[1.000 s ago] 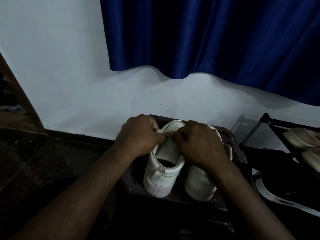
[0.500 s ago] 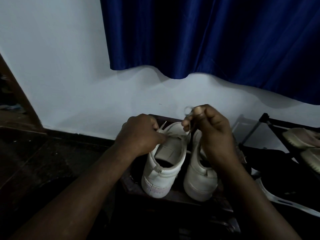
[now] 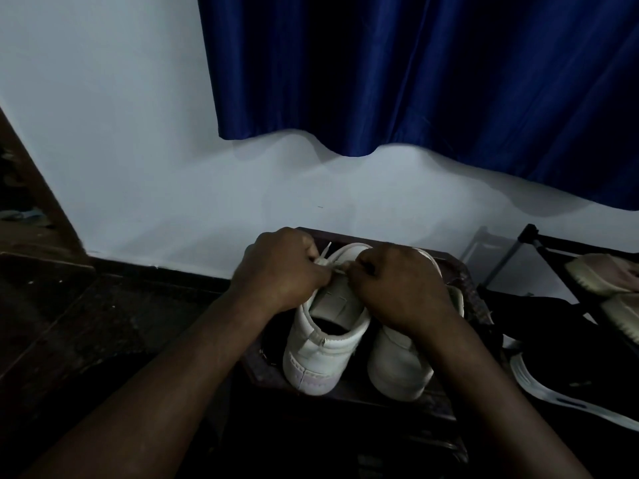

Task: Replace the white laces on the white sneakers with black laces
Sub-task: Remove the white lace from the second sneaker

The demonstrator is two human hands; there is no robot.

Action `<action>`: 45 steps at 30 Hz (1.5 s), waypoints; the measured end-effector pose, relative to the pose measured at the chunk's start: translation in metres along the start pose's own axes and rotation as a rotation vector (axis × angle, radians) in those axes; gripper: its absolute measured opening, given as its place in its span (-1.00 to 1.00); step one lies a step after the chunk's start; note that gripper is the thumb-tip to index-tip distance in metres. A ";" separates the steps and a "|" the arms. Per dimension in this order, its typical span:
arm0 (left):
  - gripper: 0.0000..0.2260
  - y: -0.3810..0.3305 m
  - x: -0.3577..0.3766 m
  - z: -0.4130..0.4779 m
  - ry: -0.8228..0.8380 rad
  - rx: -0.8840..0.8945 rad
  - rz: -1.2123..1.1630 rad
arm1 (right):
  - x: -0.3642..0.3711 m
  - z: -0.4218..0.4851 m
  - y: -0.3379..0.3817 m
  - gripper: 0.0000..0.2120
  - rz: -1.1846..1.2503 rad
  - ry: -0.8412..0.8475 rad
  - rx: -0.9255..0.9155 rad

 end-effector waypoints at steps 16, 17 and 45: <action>-0.82 0.002 0.005 0.003 0.005 -0.020 -0.012 | -0.023 -0.010 -0.045 -0.77 1.012 -0.319 0.273; -0.81 0.003 0.004 0.003 0.002 -0.020 -0.013 | -0.021 -0.008 -0.037 -0.81 0.846 -0.260 0.224; -0.83 -0.002 -0.009 -0.005 -0.010 0.025 0.051 | -0.023 -0.010 -0.038 -0.79 1.003 -0.283 0.201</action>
Point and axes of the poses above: each hand's wrist, its own z-axis towards the middle knuckle, its own x-axis out of the palm, y = z × x, the point moved 10 cm from there along z, towards the middle knuckle, and after that the axes turned 2 degrees about -z, right-handed, at the moved point
